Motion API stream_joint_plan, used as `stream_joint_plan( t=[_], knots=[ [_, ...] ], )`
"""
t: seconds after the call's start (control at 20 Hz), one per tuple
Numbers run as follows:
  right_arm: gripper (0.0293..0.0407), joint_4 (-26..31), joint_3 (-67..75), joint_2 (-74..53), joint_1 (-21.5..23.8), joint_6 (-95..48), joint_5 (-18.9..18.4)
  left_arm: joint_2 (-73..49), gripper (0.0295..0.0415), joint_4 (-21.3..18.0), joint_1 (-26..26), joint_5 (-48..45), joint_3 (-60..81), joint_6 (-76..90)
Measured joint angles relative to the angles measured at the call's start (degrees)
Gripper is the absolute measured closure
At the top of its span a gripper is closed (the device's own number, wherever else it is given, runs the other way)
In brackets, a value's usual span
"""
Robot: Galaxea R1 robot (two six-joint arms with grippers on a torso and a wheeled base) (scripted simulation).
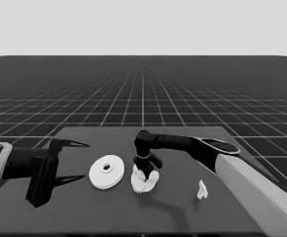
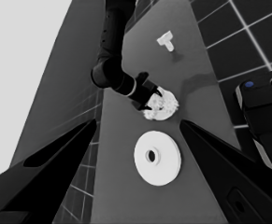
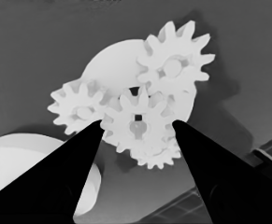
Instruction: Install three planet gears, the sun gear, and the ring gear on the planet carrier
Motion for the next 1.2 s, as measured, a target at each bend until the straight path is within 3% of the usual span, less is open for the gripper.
stream_joint_plan(
  t=[0.6,0.7,0.75,1.1,1.15,1.2],
  knots=[
    [0.039,0.0,0.0,0.0,0.0,7.2,0.0,0.0,0.0326,0.0,0.0,0.0,0.0,0.0],
    [0.0331,0.0,0.0,0.0,0.0,7.8,0.0,0.0,0.0326,0.0,0.0,0.0,0.0,0.0],
    [0.032,0.0,0.0,0.0,0.0,7.9,0.0,0.0,0.0326,0.0,0.0,0.0,0.0,0.0],
    [0.0315,0.0,0.0,0.0,0.0,8.1,0.0,0.0,0.0326,0.0,0.0,0.0,0.0,0.0],
    [0.0307,2.5,2.2,-0.5,2.8,-14.5,-1.5,0.0,0.0326,0.0,0.0,0.0,0.0,0.0],
    [0.0309,4.1,3.2,-0.7,5.0,-28.6,-2.1,0.0,0.0326,0.0,0.0,0.0,0.0,0.0]
  ],
)
